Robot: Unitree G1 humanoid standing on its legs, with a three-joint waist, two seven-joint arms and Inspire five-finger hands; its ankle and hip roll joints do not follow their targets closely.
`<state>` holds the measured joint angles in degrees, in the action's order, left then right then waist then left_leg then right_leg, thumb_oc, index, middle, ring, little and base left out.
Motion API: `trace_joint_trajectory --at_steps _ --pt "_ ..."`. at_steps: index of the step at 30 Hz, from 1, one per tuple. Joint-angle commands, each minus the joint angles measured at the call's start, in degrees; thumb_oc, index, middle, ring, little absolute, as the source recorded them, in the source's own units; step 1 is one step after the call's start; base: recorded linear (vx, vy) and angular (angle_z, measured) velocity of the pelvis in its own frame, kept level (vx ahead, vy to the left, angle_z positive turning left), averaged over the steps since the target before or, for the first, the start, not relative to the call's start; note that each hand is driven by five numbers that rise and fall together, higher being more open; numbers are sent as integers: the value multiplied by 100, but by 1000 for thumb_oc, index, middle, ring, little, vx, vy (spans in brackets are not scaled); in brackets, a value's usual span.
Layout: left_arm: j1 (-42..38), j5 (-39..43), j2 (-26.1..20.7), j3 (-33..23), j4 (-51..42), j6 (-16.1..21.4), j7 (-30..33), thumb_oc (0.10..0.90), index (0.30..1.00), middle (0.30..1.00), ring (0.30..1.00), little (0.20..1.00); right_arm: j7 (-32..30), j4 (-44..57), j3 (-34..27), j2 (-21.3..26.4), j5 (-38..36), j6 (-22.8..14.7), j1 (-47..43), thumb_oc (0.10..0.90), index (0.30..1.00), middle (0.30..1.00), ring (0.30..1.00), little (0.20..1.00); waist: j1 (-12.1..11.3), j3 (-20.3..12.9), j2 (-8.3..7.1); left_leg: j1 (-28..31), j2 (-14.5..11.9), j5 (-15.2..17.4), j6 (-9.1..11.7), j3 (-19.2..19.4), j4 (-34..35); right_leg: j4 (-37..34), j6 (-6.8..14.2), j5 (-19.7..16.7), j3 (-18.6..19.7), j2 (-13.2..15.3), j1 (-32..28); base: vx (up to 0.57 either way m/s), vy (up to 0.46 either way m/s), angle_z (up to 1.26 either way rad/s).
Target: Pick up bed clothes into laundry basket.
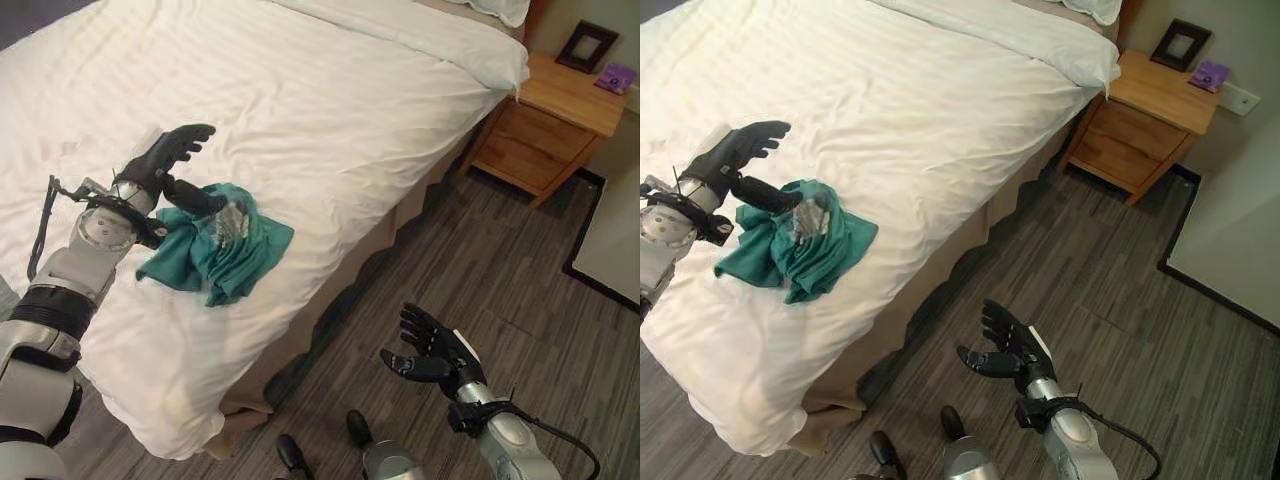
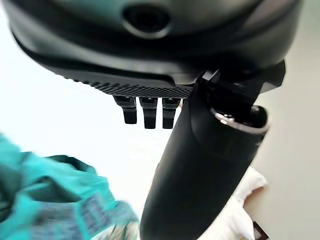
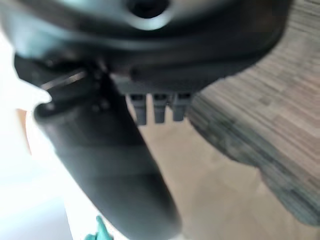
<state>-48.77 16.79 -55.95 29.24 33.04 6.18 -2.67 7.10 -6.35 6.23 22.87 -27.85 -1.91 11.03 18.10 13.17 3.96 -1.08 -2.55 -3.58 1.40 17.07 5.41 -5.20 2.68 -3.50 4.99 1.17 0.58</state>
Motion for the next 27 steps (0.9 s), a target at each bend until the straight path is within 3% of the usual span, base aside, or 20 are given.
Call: trace_joint_trajectory --at_steps 1,11,15,19,21,23,27 --pt "-546 -190 -478 -307 131 320 -15 800 900 900 900 900 205 311 -356 96 -64 -312 -69 800 900 900 900 900 -140 -427 282 862 -132 616 296 127 -41 20 532 402 -178 16 -52 0 0 0" --pt "-166 -857 -329 -475 435 191 -105 800 900 900 900 900 273 289 -343 100 1 -299 8 800 900 900 900 900 -119 -377 304 893 -143 629 301 126 -41 20 522 421 -220 8 -89 0 0 0" --pt "-147 -1191 11 -516 748 156 24 800 900 900 900 900 293 333 -391 151 -117 -273 86 800 900 900 900 900 6 -245 348 839 -153 620 325 158 -41 20 520 411 -190 -7 -5 -13 -3 0" --pt "-84 -940 442 -578 951 280 91 800 900 900 900 900 273 343 -349 223 -244 -304 -16 800 900 900 900 900 129 -107 411 586 -157 527 351 154 -41 20 511 327 -157 -4 272 -62 4 -1" --pt "104 -908 1047 -704 1799 184 135 800 900 900 900 900 277 288 -243 212 -237 -305 6 800 900 900 900 900 217 -119 467 530 -169 511 366 217 -41 20 504 307 -124 -22 349 44 6 -1" --pt "136 -1176 1970 -794 2730 38 463 800 900 900 900 900 252 248 -51 227 -188 -273 23 800 900 900 900 900 359 -140 535 531 -178 517 394 278 -41 20 497 330 -93 -37 375 95 -16 -12" --pt "134 -1456 2465 -610 3000 -16 243 800 900 900 900 900 277 348 -16 326 -245 -243 -47 800 900 900 900 900 557 -152 658 587 -172 567 400 316 -41 20 479 400 -19 -43 331 68 4 -13"
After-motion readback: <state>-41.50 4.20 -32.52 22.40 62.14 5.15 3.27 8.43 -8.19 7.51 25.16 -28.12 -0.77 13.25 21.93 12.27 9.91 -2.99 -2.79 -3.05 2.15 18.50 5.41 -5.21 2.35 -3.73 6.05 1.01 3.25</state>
